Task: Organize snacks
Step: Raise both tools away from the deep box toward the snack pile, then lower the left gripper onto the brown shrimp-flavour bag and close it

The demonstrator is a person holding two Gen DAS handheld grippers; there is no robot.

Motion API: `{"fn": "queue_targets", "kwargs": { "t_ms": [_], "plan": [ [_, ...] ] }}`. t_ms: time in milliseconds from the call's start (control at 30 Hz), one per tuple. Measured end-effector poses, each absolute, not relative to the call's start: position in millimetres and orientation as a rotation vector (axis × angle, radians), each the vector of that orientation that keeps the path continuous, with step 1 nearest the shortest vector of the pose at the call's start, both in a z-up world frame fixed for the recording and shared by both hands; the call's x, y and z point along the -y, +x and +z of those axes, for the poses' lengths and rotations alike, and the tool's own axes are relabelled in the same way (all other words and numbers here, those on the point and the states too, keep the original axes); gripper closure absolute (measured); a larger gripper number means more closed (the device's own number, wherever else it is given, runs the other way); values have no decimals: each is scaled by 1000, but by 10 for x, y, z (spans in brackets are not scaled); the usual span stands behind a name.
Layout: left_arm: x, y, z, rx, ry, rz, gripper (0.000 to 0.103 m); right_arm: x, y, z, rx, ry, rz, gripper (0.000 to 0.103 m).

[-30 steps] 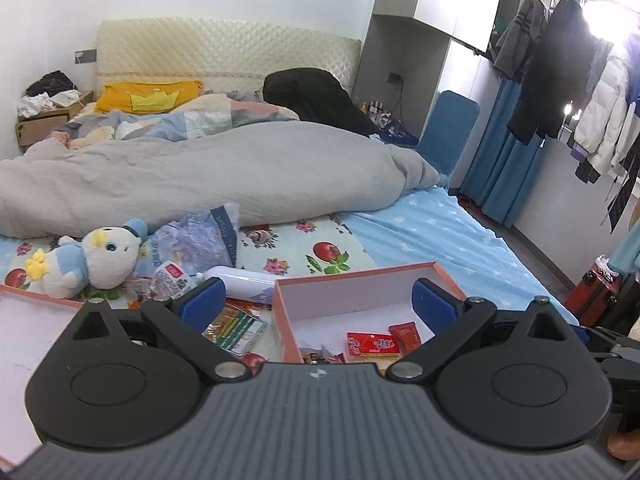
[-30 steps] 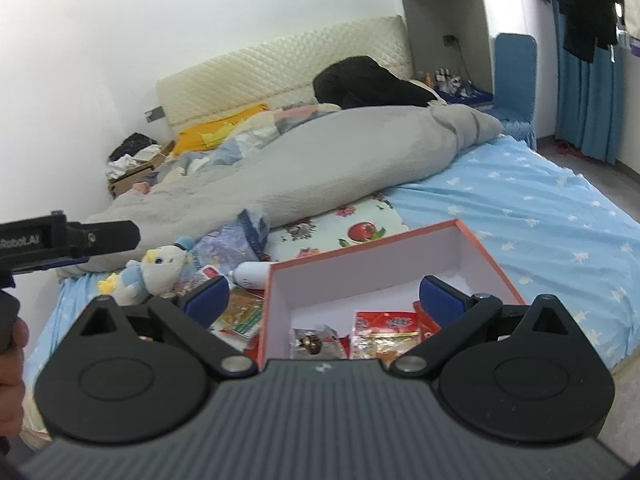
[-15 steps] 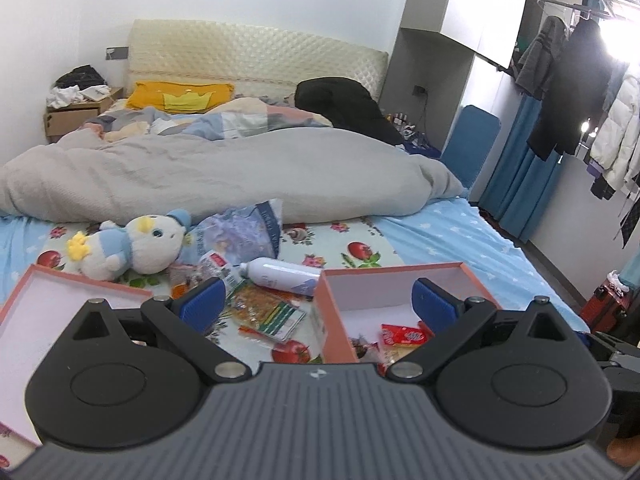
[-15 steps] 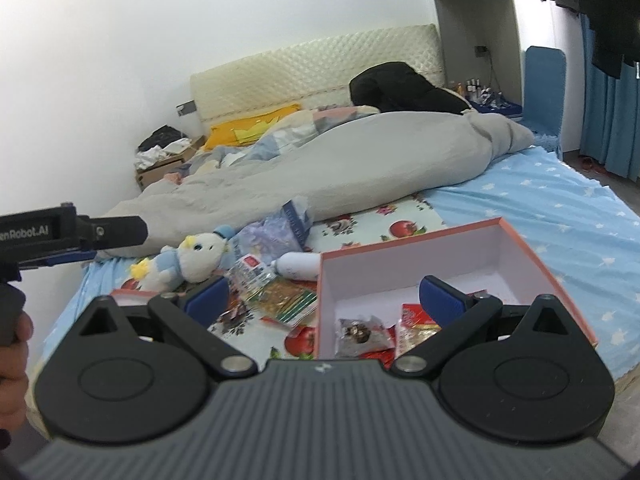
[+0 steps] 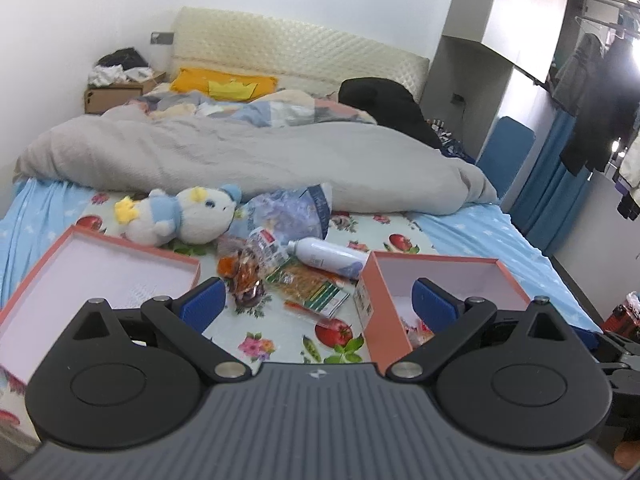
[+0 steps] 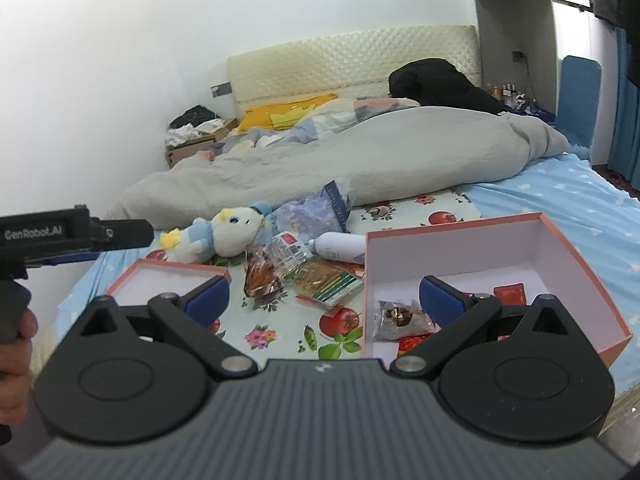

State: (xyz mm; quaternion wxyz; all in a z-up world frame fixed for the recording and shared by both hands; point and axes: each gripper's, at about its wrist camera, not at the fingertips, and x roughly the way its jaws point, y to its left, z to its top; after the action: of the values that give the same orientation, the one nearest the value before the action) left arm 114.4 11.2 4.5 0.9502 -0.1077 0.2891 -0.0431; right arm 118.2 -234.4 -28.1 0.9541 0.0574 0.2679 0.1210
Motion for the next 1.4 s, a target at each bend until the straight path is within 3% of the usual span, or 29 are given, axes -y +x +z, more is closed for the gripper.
{"fn": "queue_targets", "kwargs": {
  "t_ms": [500,1400],
  "plan": [
    [-401,1032,-399,-657,-251,-31,2,2084,1003,-546,-584,64,362,1],
    [-619,1756,-926,-740,-275,-11,2,1827,1546,-1046,-628,22,335,6]
  ]
}}
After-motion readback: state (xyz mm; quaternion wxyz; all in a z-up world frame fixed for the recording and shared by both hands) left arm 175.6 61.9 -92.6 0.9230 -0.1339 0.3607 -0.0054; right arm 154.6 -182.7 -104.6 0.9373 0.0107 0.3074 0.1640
